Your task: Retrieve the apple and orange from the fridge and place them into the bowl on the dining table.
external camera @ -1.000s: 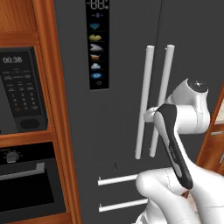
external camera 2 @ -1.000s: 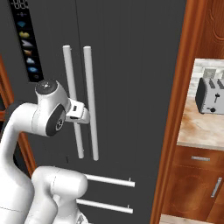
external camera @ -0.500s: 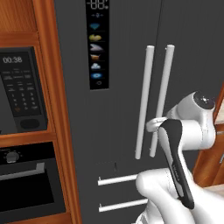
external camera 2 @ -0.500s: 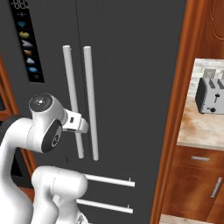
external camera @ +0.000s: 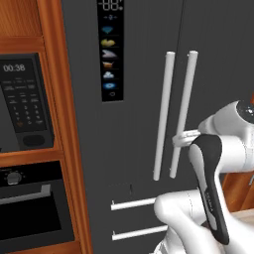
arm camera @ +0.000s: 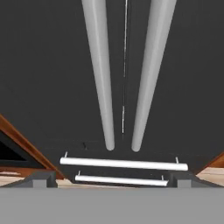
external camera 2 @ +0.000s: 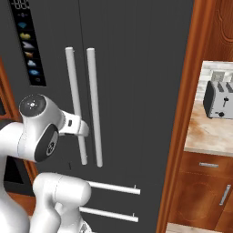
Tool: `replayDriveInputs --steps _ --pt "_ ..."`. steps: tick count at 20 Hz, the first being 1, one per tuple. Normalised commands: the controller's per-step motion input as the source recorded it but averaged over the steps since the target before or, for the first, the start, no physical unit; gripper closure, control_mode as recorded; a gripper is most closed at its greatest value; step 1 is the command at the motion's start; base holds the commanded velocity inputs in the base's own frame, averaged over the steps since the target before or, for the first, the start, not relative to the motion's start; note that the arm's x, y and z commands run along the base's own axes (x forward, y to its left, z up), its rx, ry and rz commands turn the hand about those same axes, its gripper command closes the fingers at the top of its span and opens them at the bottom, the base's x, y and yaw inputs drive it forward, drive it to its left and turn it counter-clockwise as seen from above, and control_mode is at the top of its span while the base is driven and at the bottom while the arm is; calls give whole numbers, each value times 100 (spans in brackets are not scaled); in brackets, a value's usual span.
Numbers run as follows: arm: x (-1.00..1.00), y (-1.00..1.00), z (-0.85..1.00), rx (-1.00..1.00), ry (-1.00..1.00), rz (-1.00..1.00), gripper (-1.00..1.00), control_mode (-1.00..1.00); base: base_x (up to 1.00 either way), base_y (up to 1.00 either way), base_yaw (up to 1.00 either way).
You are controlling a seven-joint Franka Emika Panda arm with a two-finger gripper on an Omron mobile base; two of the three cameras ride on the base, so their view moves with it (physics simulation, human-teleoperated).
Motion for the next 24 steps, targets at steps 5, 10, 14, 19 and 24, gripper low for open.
replayDriveInputs --steps 5,10,14,19,24 --pt "-28 0 0 0 -19 0 -100 -100 0 0 0" --pt "-22 0 0 0 -12 0 -100 100 -6 0 0" --pt "0 0 0 0 0 0 -100 100 -24 0 0" --pt "0 0 0 0 0 0 -100 100 -39 0 0" --pt "0 0 0 0 0 0 -100 100 -52 0 0"
